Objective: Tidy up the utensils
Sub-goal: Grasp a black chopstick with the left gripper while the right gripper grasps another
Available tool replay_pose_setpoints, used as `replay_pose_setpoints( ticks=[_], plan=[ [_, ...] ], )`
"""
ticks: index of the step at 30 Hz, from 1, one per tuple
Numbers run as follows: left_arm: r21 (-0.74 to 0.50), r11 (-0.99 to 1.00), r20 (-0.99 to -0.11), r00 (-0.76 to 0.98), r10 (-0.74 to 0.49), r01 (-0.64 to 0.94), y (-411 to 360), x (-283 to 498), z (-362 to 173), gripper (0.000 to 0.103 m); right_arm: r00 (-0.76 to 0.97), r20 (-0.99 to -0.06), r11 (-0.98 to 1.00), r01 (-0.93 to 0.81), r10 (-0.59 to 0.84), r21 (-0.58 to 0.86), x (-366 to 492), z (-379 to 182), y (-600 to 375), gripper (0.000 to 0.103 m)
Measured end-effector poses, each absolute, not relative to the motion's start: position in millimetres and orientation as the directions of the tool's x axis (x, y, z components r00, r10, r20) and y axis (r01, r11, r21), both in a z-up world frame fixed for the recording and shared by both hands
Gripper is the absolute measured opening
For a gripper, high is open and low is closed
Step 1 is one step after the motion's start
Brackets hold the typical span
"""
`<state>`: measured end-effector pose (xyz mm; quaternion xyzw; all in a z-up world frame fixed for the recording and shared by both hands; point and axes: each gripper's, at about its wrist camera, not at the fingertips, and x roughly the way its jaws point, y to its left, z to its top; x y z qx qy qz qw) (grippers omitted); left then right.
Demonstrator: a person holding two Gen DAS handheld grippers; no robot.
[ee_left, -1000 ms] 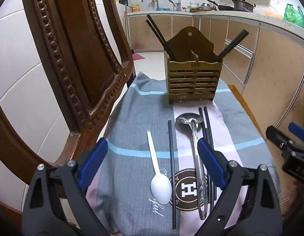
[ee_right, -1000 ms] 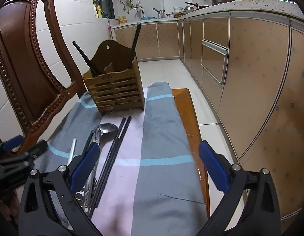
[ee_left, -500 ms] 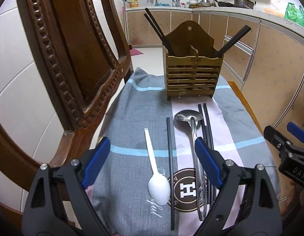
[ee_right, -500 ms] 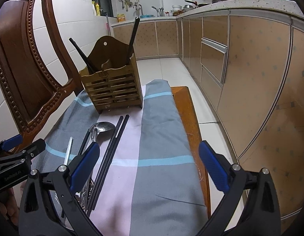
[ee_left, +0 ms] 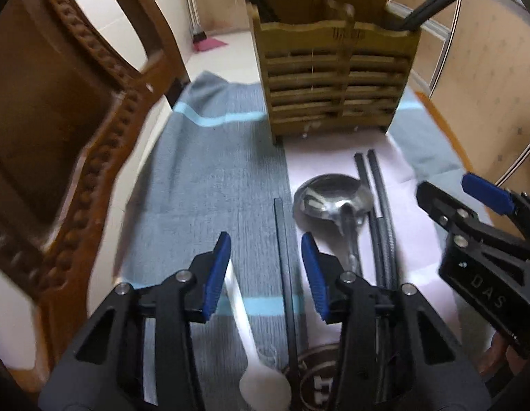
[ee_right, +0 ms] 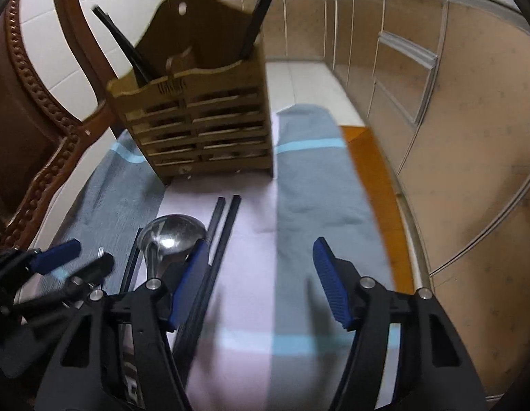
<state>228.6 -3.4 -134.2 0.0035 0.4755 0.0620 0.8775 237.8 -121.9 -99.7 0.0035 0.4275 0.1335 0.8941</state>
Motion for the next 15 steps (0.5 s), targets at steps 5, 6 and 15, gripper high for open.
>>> replay_pose_setpoints(
  ticks=[5,6,15],
  plan=[
    [0.046,0.992,-0.855,0.510,0.098,-0.114,5.5,241.7,-149.4,0.041,0.585,-0.790,0.971,-0.235,0.181,0.048,261.6,-113.4,-95.7,0.058],
    [0.044,0.993,-0.859,0.503,0.095,-0.111,5.6,244.9,-152.7,0.041,0.574,-0.798,0.972,-0.229,0.181,0.055,266.4,-117.7,-95.5,0.057],
    [0.026,0.992,-0.880,0.469,0.080,-0.122,8.1,260.7,-164.2,0.040,0.547,-0.828,0.974,-0.228,0.126,-0.003,294.8,-132.6,-80.1,0.050]
  ],
)
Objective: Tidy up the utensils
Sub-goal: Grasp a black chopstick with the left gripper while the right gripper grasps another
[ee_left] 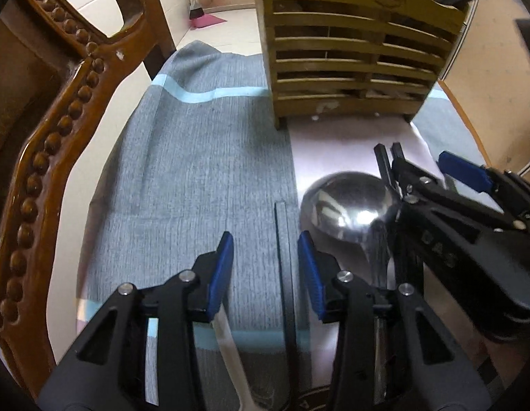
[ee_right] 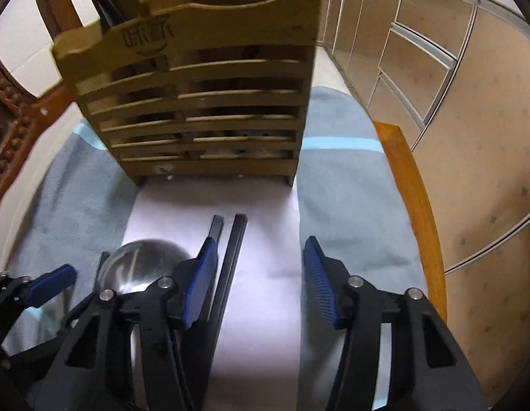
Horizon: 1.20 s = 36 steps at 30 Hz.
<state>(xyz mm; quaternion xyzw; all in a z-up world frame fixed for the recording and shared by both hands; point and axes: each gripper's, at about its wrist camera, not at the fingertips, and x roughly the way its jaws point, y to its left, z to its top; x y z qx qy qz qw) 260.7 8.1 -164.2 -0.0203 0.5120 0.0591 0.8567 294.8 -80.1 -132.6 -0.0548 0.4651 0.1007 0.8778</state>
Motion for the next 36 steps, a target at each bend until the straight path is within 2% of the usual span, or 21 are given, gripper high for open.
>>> replay_pose_setpoints(
  ticks=[5,7,9,10,11,17,21,29,36],
  plan=[
    [-0.001,0.990,-0.886,0.460,0.066,-0.144,15.0,269.0,-165.6,0.037,0.537,-0.835,0.967,-0.252,0.121,-0.022,304.7,-136.2,-66.8,0.039],
    [-0.021,0.988,-0.888,0.457,0.051,-0.152,21.3,268.5,-166.1,0.031,0.529,-0.839,0.965,-0.263,0.129,-0.017,310.1,-138.2,-63.0,0.035],
    [-0.022,0.989,-0.889,0.456,0.048,-0.146,25.8,269.5,-164.8,0.013,0.521,-0.842,0.960,-0.281,0.141,-0.013,313.9,-137.9,-61.8,0.027],
    [-0.025,0.989,-0.889,0.456,0.044,-0.145,28.0,268.8,-163.6,0.010,0.513,-0.843,0.957,-0.289,0.159,0.005,315.3,-138.1,-62.1,0.014],
    [-0.032,0.989,-0.887,0.459,0.039,-0.145,30.4,268.4,-163.7,0.008,0.509,-0.844,0.957,-0.291,0.171,0.018,316.7,-137.9,-63.5,0.011],
    [-0.081,0.986,-0.881,0.474,-0.001,-0.148,44.1,270.2,-155.5,0.007,0.498,-0.819,0.943,-0.300,0.286,0.147,323.2,-124.5,-87.6,0.010],
    [-0.107,0.984,-0.847,0.532,-0.014,-0.145,50.4,255.9,-124.1,0.006,0.528,-0.774,0.926,-0.321,0.349,0.198,310.2,-95.0,-102.8,0.010],
    [-0.126,0.987,-0.740,0.672,-0.029,-0.096,39.8,194.0,-43.6,0.006,0.602,-0.688,0.908,-0.350,0.406,0.230,252.8,-39.1,-137.2,0.009],
    [-0.132,0.989,-0.661,0.749,-0.038,-0.067,32.1,146.7,5.3,0.006,0.656,-0.621,0.899,-0.379,0.429,0.221,192.0,8.6,-156.1,0.009]
  ],
)
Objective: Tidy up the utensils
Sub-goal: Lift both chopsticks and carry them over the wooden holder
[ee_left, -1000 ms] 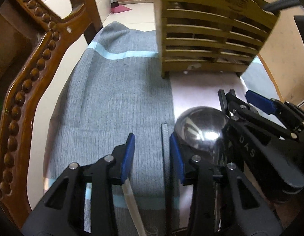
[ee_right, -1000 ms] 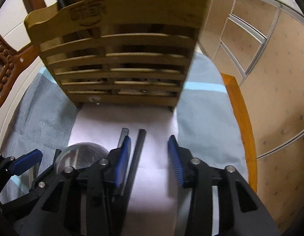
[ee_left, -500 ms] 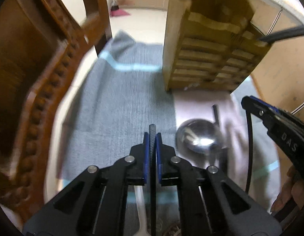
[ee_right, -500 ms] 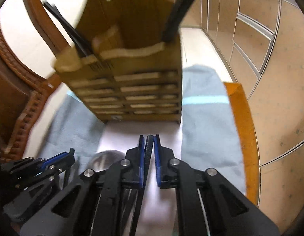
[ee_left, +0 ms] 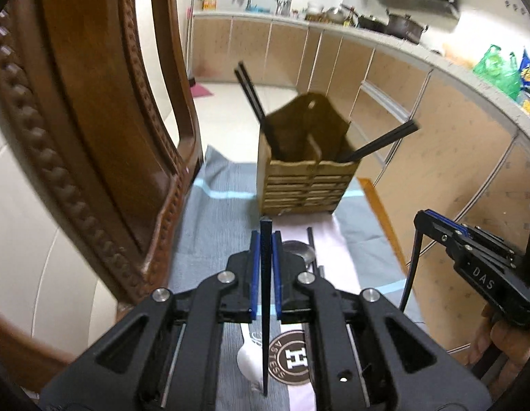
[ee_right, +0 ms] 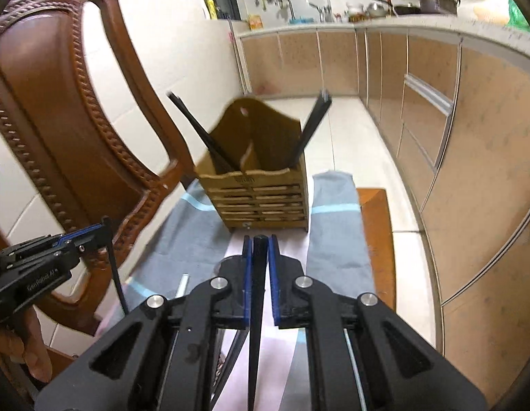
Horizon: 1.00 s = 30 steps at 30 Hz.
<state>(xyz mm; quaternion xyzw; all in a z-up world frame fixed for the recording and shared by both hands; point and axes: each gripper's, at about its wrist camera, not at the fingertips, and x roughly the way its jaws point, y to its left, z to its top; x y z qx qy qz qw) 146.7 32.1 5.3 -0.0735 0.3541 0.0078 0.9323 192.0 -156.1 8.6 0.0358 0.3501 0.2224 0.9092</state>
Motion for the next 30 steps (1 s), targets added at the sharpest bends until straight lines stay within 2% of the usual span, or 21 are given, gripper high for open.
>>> replay_pose_setpoints(
  ticks=[13,21,30],
  plan=[
    [-0.106,0.994,-0.558,0.829,-0.039,-0.024,21.4,88.1,60.4,0.006,0.734,-0.532,0.903,-0.390,0.423,0.180,127.0,63.4,-163.2,0.009],
    [-0.092,0.995,-0.522,0.853,-0.018,-0.036,21.8,75.1,73.9,0.006,0.776,-0.454,0.898,-0.402,0.437,0.178,105.1,98.0,-165.2,0.009],
    [-0.110,0.993,-0.523,0.852,-0.028,-0.035,28.5,74.8,74.7,0.006,0.764,-0.483,0.900,-0.409,0.428,0.150,104.1,94.3,-157.1,0.009]
  ],
)
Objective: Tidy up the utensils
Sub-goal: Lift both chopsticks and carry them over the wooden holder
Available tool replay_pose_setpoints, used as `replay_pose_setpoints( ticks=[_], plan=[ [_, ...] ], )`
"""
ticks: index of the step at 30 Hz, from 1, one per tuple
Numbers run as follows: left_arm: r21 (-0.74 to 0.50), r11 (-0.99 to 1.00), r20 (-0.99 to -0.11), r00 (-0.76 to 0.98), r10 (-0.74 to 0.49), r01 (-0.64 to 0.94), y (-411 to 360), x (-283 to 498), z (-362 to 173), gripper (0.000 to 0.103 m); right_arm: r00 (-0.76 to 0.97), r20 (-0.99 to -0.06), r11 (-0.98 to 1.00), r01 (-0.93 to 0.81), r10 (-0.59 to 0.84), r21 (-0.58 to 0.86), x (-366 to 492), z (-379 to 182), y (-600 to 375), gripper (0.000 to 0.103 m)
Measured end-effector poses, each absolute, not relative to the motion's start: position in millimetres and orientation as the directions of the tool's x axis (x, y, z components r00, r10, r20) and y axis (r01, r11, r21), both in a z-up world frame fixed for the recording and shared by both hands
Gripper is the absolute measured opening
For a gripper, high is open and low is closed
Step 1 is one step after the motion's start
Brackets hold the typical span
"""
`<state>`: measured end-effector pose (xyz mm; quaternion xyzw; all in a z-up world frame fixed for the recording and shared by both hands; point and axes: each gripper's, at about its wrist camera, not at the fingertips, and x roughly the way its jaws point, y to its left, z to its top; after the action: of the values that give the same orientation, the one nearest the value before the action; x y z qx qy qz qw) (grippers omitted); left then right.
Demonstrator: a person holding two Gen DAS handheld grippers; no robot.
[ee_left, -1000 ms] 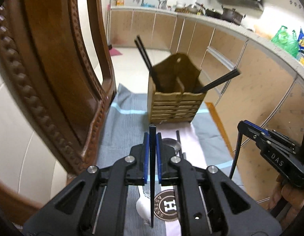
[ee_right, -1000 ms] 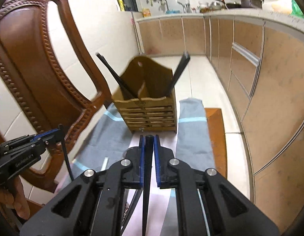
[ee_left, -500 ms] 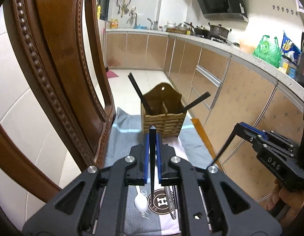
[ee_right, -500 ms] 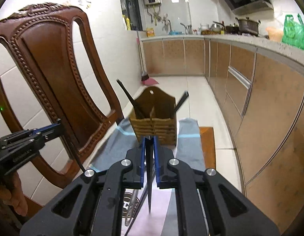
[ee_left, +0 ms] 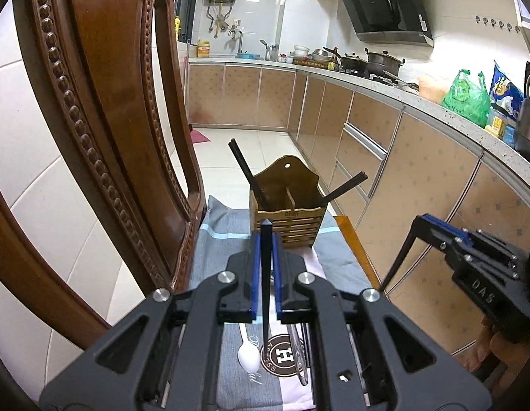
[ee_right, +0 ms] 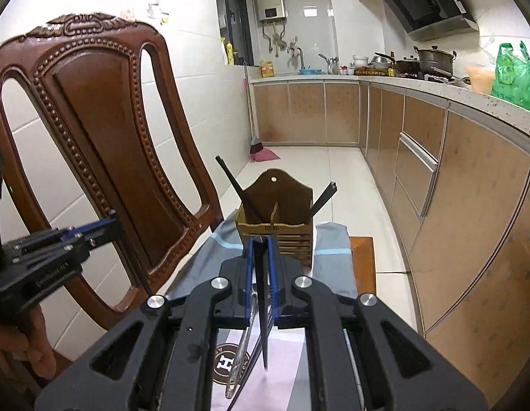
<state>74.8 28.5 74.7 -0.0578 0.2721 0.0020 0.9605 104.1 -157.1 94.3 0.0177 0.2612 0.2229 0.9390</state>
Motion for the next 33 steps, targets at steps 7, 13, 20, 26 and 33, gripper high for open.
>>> replay_pose_setpoints(
  ticks=[7,13,20,26,33],
  plan=[
    [-0.127,0.991,-0.516,0.855,-0.042,-0.028,36.3,74.0,77.4,0.006,0.768,-0.481,0.902,-0.408,0.424,0.144,106.7,98.8,-154.7,0.009],
    [-0.145,0.989,-0.507,0.860,-0.053,-0.025,43.7,74.3,79.3,0.006,0.794,-0.436,0.903,-0.408,0.423,0.132,123.2,132.9,-147.7,0.008],
    [-0.171,0.985,-0.512,0.857,-0.058,-0.035,57.5,77.9,75.8,0.006,0.826,-0.399,0.911,-0.406,0.398,0.069,152.0,184.7,-131.1,0.008],
    [-0.178,0.984,-0.527,0.847,-0.066,-0.034,62.0,83.3,69.4,0.006,0.820,-0.421,0.920,-0.372,0.387,0.120,137.4,149.9,-156.1,0.073],
    [-0.179,0.984,-0.537,0.840,-0.076,-0.026,60.8,88.3,65.3,0.006,0.717,-0.629,0.951,-0.171,0.299,0.256,121.1,22.6,-251.8,0.074]
  ],
)
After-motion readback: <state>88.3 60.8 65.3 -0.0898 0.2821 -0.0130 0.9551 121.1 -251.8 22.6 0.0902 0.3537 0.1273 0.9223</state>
